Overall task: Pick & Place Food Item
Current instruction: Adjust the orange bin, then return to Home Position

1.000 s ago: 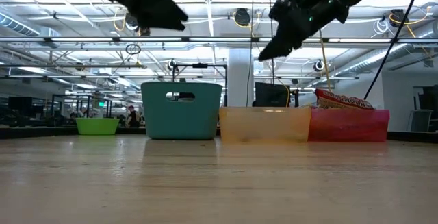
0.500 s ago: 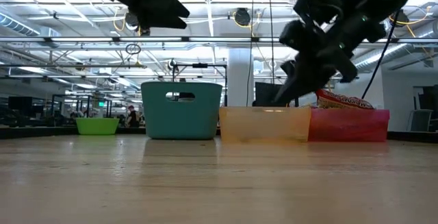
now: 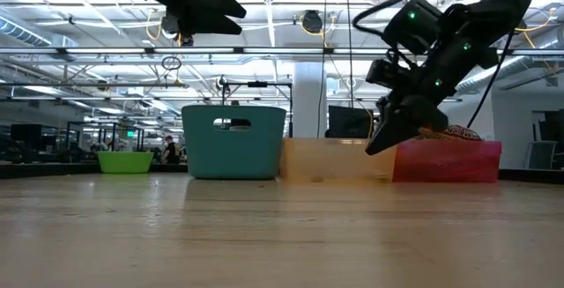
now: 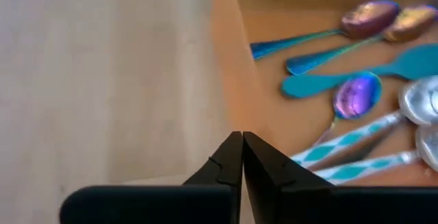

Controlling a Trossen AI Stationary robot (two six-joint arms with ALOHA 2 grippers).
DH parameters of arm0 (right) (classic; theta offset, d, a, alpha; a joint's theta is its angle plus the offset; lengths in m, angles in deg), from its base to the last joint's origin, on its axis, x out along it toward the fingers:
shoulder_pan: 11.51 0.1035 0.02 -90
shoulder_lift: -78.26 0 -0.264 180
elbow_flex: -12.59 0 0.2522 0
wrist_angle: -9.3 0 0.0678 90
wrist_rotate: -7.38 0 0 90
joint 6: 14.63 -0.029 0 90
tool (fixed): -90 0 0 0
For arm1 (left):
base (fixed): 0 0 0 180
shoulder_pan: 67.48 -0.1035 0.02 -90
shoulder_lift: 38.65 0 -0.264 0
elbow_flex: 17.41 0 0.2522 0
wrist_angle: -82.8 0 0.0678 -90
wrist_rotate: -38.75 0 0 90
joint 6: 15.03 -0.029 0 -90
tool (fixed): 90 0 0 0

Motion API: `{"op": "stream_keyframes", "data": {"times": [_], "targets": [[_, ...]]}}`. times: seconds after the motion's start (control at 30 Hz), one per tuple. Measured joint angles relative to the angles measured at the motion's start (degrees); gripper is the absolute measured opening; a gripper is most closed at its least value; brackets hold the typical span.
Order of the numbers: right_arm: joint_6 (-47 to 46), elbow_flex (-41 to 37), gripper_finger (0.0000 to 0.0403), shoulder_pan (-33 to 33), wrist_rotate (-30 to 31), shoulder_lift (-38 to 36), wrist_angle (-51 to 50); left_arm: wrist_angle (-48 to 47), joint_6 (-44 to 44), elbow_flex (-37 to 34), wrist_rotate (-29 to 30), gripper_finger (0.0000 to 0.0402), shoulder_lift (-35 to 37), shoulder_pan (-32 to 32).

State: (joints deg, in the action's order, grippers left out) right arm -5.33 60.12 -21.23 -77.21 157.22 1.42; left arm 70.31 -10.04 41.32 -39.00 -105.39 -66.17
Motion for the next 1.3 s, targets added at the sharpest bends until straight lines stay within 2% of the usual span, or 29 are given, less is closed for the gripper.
{"op": "stream_keyframes", "data": {"times": [0.27, 0.4, 0.53, 0.63, 0.77, 0.87, 0.97, 1.17, 1.3], "targets": [[0.8, 0.0, 0.0003, -3.0, 0.5, -0.1, 3.8, 1.0, 1.5, 0.0, -0.7, 0.0253, 0.0, 0.1], [-0.1, 0.6, 0.0003, -2.7, 0.6, -4.0, 3.7, 0.2, 0.3, -0.1, -0.9, 0.0253, 2.4, 0.6], [-0.7, 1.8, 0.0002, -2.5, 0.5, -13.0, 0.8, -2.9, -2.3, 0.0, 0.3, 0.0253, 9.8, 1.5], [-0.7, 2.0, 0.0003, -2.5, 0.6, -21.9, -1.2, -4.3, -4.5, -2.4, 1.7, 0.0253, 15.2, 2.7], [-0.5, 2.0, 0.0004, -2.6, 0.6, -33.5, -4.1, -3.9, -3.3, -9.8, 8.8, 0.0253, 24.7, 3.4], [3.3, 2.0, 0.0002, -2.8, 0.9, -41.9, -8.7, -4.5, -1.3, -15.8, 15.0, 0.0253, 32.6, 3.7], [4.4, 2.0, 0.0001, -3.0, 2.4, -48.8, -14.0, -3.6, -0.3, -20.9, 17.9, 0.0253, 40.4, 3.7], [-1.4, 2.0, 0.0001, -3.0, 5.2, -58.1, -21.7, -1.0, -1.0, -29.4, 16.5, 0.0253, 51.7, 3.6], [-2.8, -0.9, 0.0001, -3.0, 5.1, -60.4, -19.2, 0.4, 0.6, -33.9, 14.3, 0.0253, 55.3, 3.7]]}}
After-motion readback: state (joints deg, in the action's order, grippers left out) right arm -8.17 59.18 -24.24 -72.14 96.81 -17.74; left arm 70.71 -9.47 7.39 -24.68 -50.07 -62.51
